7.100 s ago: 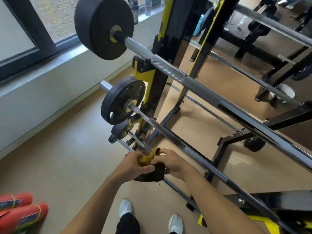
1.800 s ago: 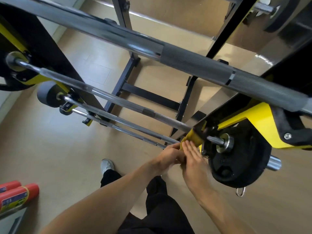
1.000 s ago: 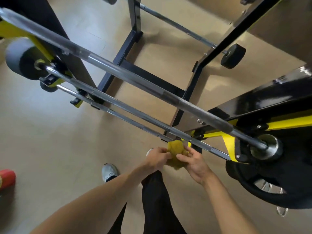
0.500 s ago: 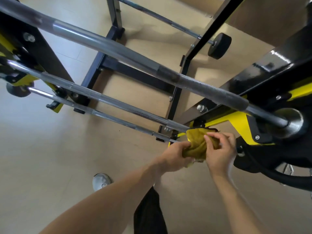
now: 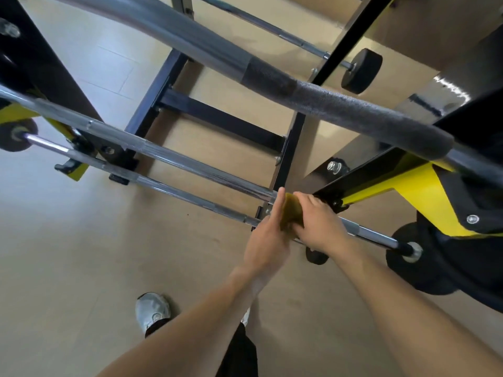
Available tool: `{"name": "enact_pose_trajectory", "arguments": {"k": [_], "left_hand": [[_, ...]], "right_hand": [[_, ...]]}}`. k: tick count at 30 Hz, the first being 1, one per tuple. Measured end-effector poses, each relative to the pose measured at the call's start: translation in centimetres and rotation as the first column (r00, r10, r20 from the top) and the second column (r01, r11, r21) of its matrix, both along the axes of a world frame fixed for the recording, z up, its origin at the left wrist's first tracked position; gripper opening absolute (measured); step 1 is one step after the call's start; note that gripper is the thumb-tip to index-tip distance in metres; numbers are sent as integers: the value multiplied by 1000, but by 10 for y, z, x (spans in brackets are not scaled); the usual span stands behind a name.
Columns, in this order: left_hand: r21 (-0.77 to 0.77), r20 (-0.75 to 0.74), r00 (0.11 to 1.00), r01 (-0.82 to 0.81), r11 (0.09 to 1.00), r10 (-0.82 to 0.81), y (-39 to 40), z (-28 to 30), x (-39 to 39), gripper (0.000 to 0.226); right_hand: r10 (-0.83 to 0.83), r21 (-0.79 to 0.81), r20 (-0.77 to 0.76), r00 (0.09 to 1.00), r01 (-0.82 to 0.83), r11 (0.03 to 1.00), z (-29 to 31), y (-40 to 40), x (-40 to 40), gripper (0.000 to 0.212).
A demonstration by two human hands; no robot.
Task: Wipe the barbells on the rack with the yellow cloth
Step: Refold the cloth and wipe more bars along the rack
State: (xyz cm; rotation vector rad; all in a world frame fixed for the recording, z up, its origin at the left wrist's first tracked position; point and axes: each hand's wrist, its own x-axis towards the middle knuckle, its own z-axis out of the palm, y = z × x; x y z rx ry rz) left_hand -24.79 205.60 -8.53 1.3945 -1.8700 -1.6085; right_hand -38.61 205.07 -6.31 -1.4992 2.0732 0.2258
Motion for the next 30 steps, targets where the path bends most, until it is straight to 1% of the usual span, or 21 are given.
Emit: {"name": "enact_pose_trajectory", "arguments": {"k": [2,3,4,5,6,7,8,9,10,13,15,18,21,24,27,30], "left_hand": [[-25,0,986,-164,986,164,11,-7,7,76],[-41,15,969,-245,969,245,16,-11,10,70],[-28,49,950,-308,951,309,19,-15,13,64],[28,87,933,-353,935,349,20,-20,17,59],[149,125,923,-381,912,365,19,-22,20,54],[331,132,920,-391,859,369,16,-22,22,47],[520,88,919,-371,769,384,11,-23,22,39],[655,14,910,-322,684,415,7,-23,22,32],[715,-54,896,-273,644,440,4,-22,20,29],[759,-228,838,-167,630,496,-7,-21,14,39],[775,-275,793,-151,614,543,-15,-23,12,45],[754,-292,750,-202,625,594,-27,-26,19,47],[763,-310,668,-250,596,677,-37,-30,36,52],[763,-300,627,-295,575,719,-48,-32,56,53],[779,-303,591,-298,552,747,-52,-30,66,58],[809,-323,526,-277,518,787,-62,-31,83,73]], "right_hand": [[14,28,-27,1000,-14,1000,-3,-12,-2,45],[35,53,-63,997,-31,998,-5,-17,-2,40],[60,81,-97,994,-52,995,-6,-21,-2,38],[84,105,-116,990,-71,992,-7,-25,-2,40],[98,122,-120,988,-83,989,-7,-27,-1,41],[98,125,-114,989,-83,989,-8,-29,0,43],[91,123,-108,990,-78,989,-9,-29,1,43],[87,120,-106,991,-75,990,-10,-29,2,43],[93,117,-107,990,-80,990,-11,-29,5,41],[114,82,-109,987,-106,991,-13,-32,13,33],[132,62,-100,986,-126,990,-14,-38,20,30],[196,22,-52,979,-195,980,-17,-56,39,32],[269,10,-7,963,-268,963,-20,-79,61,35],[303,1,37,952,-303,953,-23,-96,76,38],[325,-26,31,945,-324,946,-26,-105,89,40],[325,-79,3,946,-323,943,-30,-119,106,42]]}}
